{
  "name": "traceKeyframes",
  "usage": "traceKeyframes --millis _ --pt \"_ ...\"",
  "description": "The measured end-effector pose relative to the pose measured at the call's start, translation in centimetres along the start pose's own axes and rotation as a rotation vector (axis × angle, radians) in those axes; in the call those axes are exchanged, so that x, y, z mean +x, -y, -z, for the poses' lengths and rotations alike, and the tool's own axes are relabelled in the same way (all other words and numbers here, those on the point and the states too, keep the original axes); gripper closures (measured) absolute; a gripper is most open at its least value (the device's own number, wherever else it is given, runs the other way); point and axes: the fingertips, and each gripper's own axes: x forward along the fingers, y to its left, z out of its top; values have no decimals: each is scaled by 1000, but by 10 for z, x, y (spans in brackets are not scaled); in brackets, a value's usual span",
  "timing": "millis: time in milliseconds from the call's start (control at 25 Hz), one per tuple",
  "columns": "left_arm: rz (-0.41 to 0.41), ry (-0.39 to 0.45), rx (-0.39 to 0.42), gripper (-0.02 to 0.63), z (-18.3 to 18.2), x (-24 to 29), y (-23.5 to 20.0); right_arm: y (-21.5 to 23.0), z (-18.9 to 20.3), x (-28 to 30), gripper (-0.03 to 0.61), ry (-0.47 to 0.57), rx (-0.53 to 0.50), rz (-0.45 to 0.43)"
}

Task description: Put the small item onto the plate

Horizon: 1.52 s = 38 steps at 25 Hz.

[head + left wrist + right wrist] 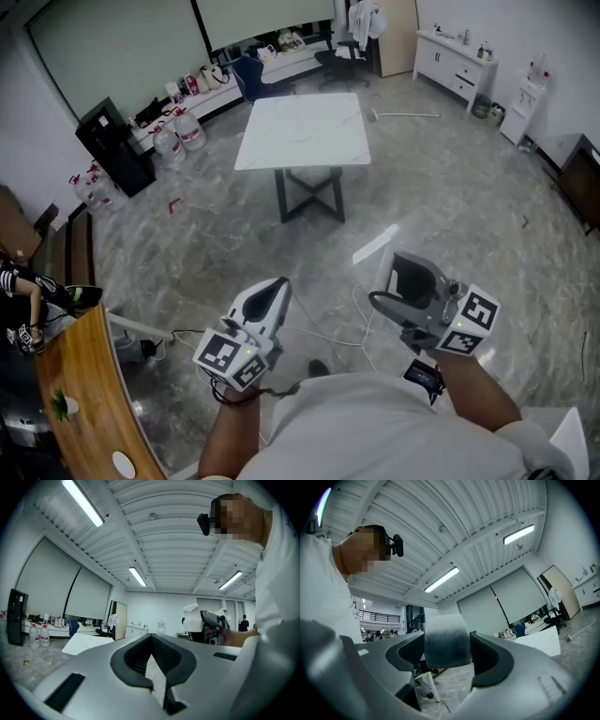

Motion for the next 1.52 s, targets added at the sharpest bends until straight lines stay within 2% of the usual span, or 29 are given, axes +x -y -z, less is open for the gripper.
traceKeyframes --millis 360,720,1000,1520 --pt "47 -27 10 607 -16 18 -87 48 8 70 282 14 4 66" --pt "26 -18 -2 607 -23 58 -136 106 5 111 282 6 16 62" --pt "-26 -14 0 607 -27 132 -200 200 -7 156 282 9 1 -4" --pt "-120 16 8 607 -53 328 -292 414 -57 201 282 -9 28 -105"
